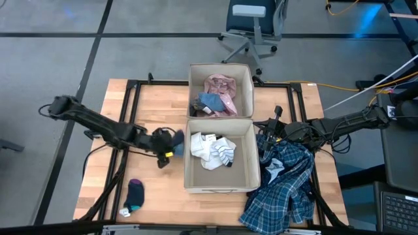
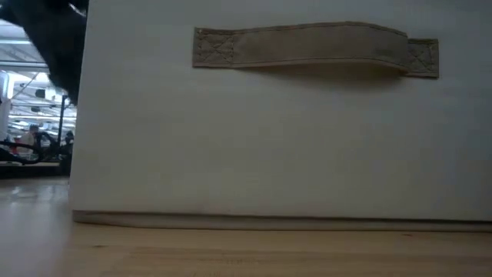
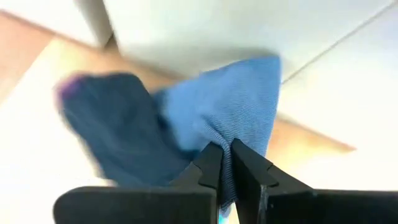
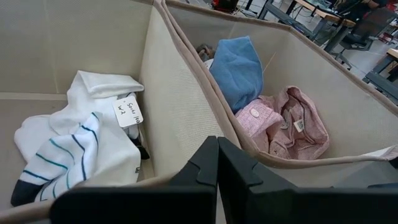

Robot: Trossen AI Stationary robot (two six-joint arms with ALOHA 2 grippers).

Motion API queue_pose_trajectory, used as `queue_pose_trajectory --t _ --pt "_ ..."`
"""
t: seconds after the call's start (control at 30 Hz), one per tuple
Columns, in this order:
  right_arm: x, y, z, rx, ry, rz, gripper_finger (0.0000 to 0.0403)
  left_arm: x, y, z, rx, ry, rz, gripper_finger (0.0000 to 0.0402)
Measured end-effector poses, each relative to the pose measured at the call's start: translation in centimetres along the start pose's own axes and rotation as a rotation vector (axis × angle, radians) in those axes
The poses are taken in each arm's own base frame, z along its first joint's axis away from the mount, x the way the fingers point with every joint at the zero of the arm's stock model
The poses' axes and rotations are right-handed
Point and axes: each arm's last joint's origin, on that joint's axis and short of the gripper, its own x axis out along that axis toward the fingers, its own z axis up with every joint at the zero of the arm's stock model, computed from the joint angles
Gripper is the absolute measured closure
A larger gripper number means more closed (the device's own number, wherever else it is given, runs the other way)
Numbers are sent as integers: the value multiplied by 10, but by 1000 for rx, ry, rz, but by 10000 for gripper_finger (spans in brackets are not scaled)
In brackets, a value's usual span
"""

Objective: Sort clothes
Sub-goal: Put the blue sock into the top laundry organizer

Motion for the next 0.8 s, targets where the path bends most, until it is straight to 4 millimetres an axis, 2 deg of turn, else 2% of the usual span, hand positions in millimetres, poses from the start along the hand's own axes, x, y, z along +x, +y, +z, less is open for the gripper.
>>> queue_pose_trajectory --t 0.17,0.33,0.57,0.8 --pt "0 0 0 0 0 0 395 -41 8 7 -46 -165 -89 384" --pt "0 0 0 0 0 0 395 -69 17 10 -85 -333 -94 383" --pt "0 0 0 0 0 3 395 -91 24 20 -104 -599 21 383" --pt "0 0 0 0 0 3 395 -107 23 44 -14 -887 277 383"
